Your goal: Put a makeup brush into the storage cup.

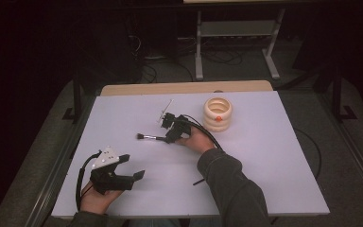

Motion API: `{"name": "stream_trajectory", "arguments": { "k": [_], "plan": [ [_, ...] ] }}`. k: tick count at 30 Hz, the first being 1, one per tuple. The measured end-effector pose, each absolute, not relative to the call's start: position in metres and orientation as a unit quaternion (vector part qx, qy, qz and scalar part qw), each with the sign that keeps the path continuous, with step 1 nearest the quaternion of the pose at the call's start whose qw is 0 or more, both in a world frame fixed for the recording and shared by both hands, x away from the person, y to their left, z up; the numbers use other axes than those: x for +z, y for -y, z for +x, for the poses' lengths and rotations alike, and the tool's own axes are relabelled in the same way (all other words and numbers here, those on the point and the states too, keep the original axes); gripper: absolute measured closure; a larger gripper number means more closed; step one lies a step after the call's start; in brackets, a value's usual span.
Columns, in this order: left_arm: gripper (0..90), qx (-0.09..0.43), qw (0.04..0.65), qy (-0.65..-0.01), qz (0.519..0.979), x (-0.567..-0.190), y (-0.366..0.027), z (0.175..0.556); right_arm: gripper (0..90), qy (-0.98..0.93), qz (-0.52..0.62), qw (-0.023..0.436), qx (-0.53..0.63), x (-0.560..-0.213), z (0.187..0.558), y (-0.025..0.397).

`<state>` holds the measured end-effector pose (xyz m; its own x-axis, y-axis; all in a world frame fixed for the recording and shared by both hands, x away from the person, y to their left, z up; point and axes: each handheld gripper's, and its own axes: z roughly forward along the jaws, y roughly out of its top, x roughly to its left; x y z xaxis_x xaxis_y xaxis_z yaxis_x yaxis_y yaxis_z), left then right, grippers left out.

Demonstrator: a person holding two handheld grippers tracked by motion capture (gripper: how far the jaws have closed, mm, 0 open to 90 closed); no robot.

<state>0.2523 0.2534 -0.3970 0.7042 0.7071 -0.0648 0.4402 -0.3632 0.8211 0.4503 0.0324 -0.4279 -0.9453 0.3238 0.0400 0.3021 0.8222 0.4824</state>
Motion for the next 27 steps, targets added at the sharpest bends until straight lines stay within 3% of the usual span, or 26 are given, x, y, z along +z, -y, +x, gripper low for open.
{"name": "stream_trajectory", "arguments": {
  "k": [11, 27],
  "plan": [
    [17.8, 0.153, 0.442, -0.356, 0.809, -0.3966, -0.2547, 0.2526, 78.1, -0.958, 0.150, 0.030, 0.243, -0.4275, 0.4482, -0.0339],
    [17.9, 0.151, 0.444, -0.363, 0.805, -0.3975, -0.2553, 0.2527, 78.8, -0.959, 0.141, 0.019, 0.244, -0.4270, 0.4494, -0.0332]
  ]
}}
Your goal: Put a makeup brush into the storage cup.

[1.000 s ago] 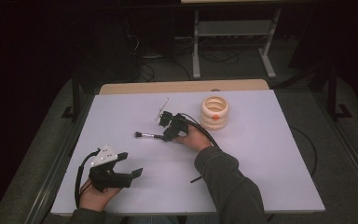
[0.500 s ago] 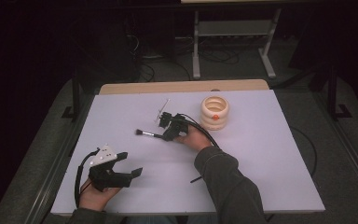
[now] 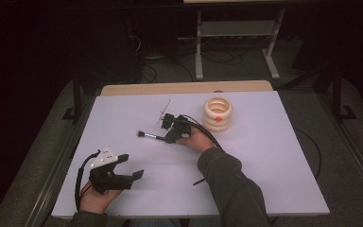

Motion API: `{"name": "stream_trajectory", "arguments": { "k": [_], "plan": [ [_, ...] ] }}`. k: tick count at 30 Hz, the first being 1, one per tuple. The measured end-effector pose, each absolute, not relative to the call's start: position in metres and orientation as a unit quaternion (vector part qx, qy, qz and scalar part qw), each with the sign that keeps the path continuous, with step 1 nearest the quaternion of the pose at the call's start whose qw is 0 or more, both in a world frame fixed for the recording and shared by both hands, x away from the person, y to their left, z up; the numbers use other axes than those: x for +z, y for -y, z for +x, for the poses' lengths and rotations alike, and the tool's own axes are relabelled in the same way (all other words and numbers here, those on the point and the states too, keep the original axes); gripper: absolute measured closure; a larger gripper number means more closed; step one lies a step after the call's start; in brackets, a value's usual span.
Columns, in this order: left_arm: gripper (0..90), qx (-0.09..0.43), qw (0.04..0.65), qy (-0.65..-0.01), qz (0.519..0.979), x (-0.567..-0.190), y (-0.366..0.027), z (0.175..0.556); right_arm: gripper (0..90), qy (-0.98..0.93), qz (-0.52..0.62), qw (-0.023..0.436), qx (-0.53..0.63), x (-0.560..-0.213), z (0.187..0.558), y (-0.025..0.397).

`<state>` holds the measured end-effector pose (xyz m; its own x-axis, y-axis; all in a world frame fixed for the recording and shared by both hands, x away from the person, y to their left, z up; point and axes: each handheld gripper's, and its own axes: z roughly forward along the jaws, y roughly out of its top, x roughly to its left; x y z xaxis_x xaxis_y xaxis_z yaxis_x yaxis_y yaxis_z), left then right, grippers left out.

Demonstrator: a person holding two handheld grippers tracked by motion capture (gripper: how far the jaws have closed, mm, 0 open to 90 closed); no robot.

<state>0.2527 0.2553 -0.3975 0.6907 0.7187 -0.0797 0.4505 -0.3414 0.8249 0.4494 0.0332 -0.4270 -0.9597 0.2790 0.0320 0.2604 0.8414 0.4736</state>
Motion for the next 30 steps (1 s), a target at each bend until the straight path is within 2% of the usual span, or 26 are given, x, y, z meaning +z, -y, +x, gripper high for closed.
{"name": "stream_trajectory", "arguments": {
  "k": [13, 30],
  "plan": [
    [18.0, 0.152, 0.445, -0.364, 0.804, -0.398, -0.255, 0.252, 78.9, -0.952, 0.136, 0.032, 0.272, -0.411, 0.444, -0.029],
    [18.7, 0.143, 0.446, -0.362, 0.806, -0.396, -0.251, 0.258, 78.9, -0.926, 0.131, 0.029, 0.352, -0.376, 0.417, 0.010]
  ]
}}
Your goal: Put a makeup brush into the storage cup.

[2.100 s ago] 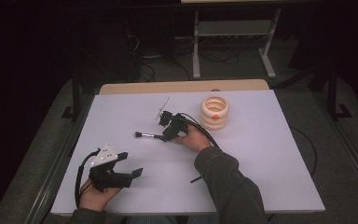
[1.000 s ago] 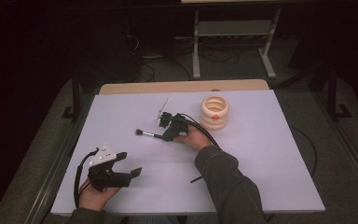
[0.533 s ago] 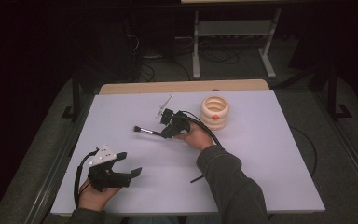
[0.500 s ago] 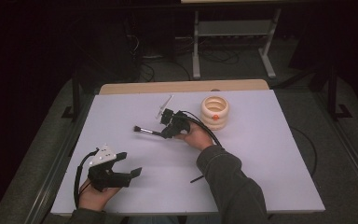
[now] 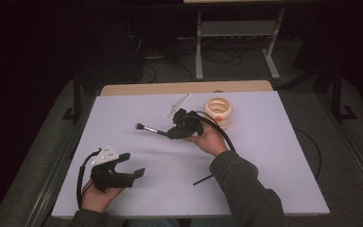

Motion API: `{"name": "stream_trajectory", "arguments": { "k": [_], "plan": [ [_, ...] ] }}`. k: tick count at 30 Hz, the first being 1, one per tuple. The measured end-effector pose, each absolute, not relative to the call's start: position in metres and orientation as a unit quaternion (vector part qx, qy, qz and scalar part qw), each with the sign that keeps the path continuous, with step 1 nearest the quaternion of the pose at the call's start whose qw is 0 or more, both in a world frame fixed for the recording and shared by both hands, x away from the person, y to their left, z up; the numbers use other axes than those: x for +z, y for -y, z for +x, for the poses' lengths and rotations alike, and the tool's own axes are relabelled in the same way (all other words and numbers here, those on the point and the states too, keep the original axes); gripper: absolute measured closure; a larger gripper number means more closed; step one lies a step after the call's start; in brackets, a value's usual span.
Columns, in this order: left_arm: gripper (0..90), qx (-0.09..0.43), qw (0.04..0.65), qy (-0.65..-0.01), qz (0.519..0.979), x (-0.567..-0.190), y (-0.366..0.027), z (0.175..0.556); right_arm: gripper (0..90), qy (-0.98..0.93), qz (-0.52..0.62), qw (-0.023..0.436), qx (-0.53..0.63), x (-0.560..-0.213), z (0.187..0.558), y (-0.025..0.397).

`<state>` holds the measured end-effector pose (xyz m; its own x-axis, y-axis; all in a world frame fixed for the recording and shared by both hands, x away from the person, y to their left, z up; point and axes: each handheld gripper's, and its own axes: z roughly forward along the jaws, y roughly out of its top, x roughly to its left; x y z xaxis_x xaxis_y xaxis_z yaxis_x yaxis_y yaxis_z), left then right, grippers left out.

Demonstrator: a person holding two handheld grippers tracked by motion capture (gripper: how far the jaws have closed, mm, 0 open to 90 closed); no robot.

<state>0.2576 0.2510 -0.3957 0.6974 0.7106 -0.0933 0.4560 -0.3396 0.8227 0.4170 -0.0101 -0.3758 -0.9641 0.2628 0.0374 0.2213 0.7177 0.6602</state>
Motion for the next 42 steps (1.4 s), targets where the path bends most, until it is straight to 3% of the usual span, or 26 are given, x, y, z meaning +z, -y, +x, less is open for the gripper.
{"name": "stream_trajectory", "arguments": {
  "k": [21, 42],
  "plan": [
    [24.0, 0.108, 0.464, -0.329, 0.815, -0.383, -0.223, 0.275, 78.8, -0.912, 0.090, 0.055, 0.396, -0.342, 0.352, 0.065],
    [34.6, 0.047, 0.483, -0.282, 0.827, -0.370, -0.183, 0.285, 78.8, -0.898, 0.066, 0.048, 0.432, -0.361, 0.308, 0.100]
  ]
}}
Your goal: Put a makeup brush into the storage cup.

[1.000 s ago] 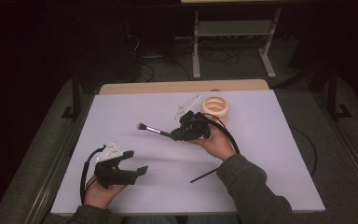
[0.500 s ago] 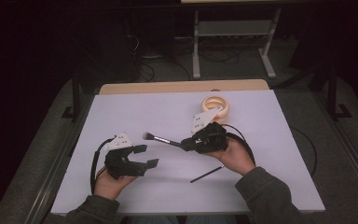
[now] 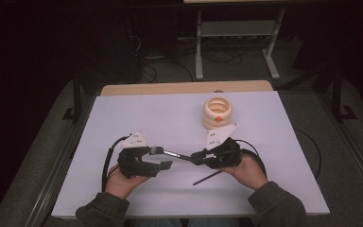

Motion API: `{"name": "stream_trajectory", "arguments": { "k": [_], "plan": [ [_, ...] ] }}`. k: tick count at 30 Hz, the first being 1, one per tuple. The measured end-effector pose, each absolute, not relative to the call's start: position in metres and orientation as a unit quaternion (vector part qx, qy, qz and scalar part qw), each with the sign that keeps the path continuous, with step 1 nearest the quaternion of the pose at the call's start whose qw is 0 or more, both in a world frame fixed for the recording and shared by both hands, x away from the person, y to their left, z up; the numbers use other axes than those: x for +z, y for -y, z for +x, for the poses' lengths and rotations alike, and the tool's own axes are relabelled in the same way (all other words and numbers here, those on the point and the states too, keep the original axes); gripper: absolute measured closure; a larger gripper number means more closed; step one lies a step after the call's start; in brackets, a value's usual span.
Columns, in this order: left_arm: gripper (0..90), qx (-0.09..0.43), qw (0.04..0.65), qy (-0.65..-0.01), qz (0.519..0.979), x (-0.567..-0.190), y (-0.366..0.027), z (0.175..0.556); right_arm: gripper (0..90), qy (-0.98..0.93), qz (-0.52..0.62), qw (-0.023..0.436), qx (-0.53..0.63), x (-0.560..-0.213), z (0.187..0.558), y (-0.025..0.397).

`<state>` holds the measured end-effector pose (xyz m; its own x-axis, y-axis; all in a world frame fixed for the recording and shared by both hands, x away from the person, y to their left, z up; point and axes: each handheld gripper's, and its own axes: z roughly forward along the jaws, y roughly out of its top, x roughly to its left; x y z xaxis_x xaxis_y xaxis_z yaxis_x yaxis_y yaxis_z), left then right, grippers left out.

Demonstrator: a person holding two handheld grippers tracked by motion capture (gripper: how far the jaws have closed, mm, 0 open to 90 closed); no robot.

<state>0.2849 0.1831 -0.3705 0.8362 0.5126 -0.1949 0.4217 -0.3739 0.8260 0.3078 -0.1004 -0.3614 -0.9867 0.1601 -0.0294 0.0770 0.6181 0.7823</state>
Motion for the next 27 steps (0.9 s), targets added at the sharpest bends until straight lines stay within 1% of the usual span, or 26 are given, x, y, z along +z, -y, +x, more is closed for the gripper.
{"name": "stream_trajectory", "arguments": {
  "k": [3, 8, 11, 14, 15, 18, 21, 22, 27],
  "plan": [
    [37.4, 0.040, 0.487, -0.278, 0.827, -0.371, -0.180, 0.285, 78.8, -0.897, 0.061, 0.052, 0.434, -0.362, 0.305, 0.100],
    [42.6, 0.030, 0.491, -0.269, 0.828, -0.369, -0.180, 0.285, 78.8, -0.893, 0.056, 0.045, 0.443, -0.364, 0.302, 0.101],
    [48.4, 0.024, 0.496, -0.261, 0.828, -0.367, -0.181, 0.284, 78.7, -0.895, 0.046, 0.049, 0.440, -0.368, 0.301, 0.099],
    [56.8, 0.024, 0.497, -0.252, 0.830, -0.366, -0.182, 0.284, 78.7, -0.899, 0.029, 0.054, 0.435, -0.371, 0.302, 0.097],
    [59.0, 0.014, 0.494, -0.257, 0.830, -0.365, -0.183, 0.285, 78.7, -0.899, 0.032, 0.052, 0.434, -0.371, 0.301, 0.096],
    [64.1, -0.006, 0.496, -0.256, 0.830, -0.365, -0.185, 0.288, 78.7, -0.899, 0.028, 0.055, 0.433, -0.372, 0.302, 0.096],
    [68.2, -0.009, 0.494, -0.251, 0.832, -0.364, -0.185, 0.287, 78.7, -0.901, 0.024, 0.058, 0.430, -0.373, 0.303, 0.096],
    [70.6, -0.020, 0.496, -0.245, 0.833, -0.364, -0.185, 0.288, 78.7, -0.904, 0.011, 0.066, 0.421, -0.375, 0.303, 0.095],
    [76.6, -0.041, 0.503, -0.231, 0.832, -0.362, -0.185, 0.288, 78.0, -0.911, -0.005, 0.074, 0.405, -0.379, 0.301, 0.089]
  ]
}}
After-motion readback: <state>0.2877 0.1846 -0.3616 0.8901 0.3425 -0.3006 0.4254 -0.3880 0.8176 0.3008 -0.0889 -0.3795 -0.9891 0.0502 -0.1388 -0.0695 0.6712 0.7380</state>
